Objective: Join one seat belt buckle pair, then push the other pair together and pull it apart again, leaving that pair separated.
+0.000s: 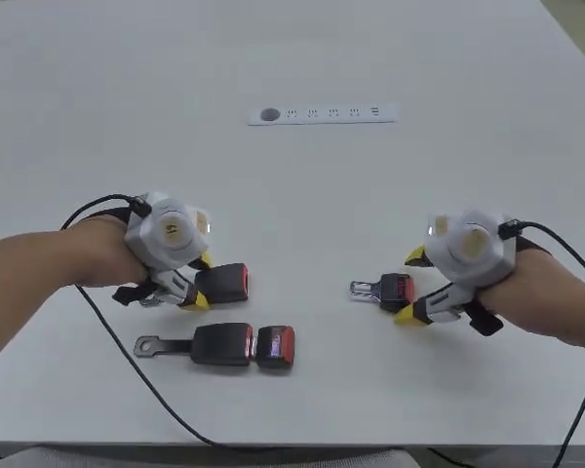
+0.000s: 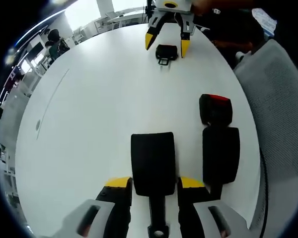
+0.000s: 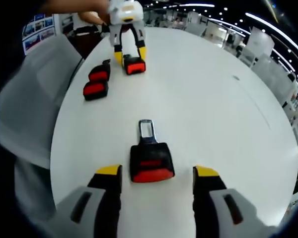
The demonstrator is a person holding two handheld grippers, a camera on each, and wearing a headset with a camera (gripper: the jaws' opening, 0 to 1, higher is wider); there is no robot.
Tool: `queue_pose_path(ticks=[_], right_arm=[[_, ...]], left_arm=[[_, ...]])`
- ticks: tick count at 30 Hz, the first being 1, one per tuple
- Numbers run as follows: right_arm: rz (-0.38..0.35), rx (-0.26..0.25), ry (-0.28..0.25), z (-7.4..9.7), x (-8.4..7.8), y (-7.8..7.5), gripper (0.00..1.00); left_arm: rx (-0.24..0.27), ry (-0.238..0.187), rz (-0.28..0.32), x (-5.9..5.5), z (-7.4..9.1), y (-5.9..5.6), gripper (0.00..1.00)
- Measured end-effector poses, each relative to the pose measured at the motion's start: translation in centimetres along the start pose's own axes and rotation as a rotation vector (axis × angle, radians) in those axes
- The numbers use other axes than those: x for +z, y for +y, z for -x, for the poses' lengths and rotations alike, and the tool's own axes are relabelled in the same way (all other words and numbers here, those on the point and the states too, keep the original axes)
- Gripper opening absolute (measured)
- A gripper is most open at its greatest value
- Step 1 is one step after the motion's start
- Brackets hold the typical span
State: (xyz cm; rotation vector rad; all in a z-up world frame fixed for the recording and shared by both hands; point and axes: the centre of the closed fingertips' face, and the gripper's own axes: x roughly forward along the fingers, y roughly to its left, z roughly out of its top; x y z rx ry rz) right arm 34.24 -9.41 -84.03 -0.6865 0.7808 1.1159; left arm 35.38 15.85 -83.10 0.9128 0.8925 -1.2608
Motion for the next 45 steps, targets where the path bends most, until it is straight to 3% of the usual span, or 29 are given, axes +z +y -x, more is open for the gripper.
queue_pose_path(ticks=[3,6,12,17,22,27,30,33,37,45], right_arm=[[-0.016,-0.025,-0.019,0.9,0.2,0.3,0.61],[-0.054,-0.041,-0.051,1.9,0.4,1.1,0.61],[-0.074,-0.053,-0.090,3.0,0.7,3.3,0.67],[-0.147,-0.053,-0.142,4.3,1.0,5.3,0.68],[-0.195,-0.081,-0.190,5.6,1.2,5.8,0.73],[-0.237,-0.104,-0.213,6.5,1.1,5.8,0.79],[-0.233,-0.125,-0.228,6.8,1.4,5.8,0.84],[-0.245,-0.151,-0.237,7.0,1.4,5.6,0.93],[-0.259,-0.153,-0.243,7.1,1.5,5.9,0.94],[-0.290,-0.158,-0.253,6.7,1.4,6.5,1.00]], left_arm=[[0.060,-0.038,0.048,0.2,1.5,0.6,0.44],[0.130,-0.124,0.140,0.4,3.7,0.7,0.47],[0.179,-0.149,0.200,-2.3,6.0,-1.7,0.57],[0.246,-0.206,0.298,-3.7,7.7,-4.0,0.66],[0.325,-0.274,0.380,-4.8,9.7,-5.4,0.74],[0.359,-0.295,0.458,-6.6,10.8,-6.9,0.81],[0.365,-0.285,0.471,-7.5,11.2,-7.7,0.83],[0.383,-0.298,0.496,-7.9,11.9,-8.0,0.87],[0.402,-0.305,0.545,-8.8,12.2,-8.2,1.00],[0.426,-0.320,0.575,-9.1,12.4,-8.8,1.00]])
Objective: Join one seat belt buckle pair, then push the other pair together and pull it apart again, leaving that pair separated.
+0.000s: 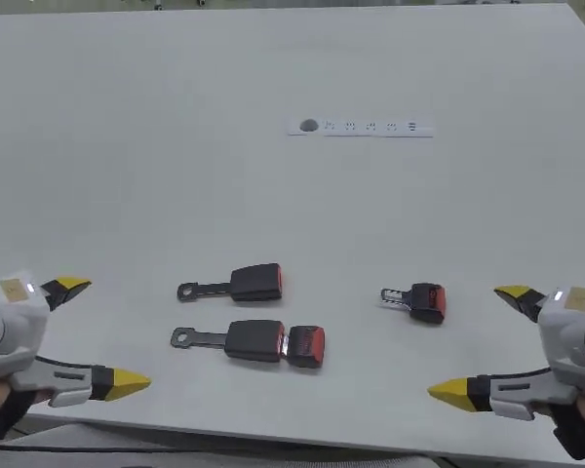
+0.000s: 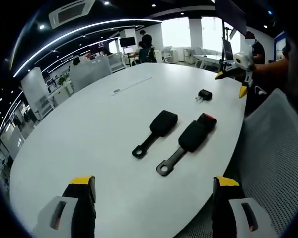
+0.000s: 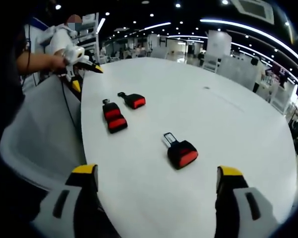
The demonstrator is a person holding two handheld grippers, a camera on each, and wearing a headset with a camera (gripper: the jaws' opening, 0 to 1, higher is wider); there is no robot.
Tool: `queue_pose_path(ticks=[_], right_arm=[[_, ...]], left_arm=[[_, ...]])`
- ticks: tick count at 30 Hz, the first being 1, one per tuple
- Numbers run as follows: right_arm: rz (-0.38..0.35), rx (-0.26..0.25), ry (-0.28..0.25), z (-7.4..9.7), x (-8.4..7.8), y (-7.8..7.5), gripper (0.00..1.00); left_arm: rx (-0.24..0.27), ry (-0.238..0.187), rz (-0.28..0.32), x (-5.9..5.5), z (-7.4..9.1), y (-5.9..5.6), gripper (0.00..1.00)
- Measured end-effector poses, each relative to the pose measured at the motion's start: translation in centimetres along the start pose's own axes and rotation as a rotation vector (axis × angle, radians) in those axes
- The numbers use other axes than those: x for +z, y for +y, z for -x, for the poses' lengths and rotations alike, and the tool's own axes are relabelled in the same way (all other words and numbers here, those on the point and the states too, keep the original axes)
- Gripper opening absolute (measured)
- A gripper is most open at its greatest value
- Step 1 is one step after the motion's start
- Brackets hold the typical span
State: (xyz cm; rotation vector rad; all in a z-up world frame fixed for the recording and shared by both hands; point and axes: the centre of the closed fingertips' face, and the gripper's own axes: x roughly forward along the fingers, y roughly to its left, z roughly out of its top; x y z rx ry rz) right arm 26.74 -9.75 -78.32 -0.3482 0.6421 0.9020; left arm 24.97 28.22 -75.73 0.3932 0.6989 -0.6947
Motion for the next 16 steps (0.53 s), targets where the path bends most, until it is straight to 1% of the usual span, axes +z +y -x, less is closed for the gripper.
queue_pose_path(ticks=[4,12,16], right_arm=[[-0.015,0.000,-0.003,-0.18,-0.06,0.28,1.00],[-0.004,-0.007,0.000,-0.33,-0.03,0.49,1.00],[0.001,-0.008,-0.002,-0.43,0.18,0.61,1.00]], left_arm=[[0.007,-0.012,-0.002,0.00,0.14,-0.30,1.00],[0.023,-0.041,0.000,0.62,0.48,0.00,1.00],[0.020,-0.039,-0.009,0.68,0.51,-0.21,1.00]])
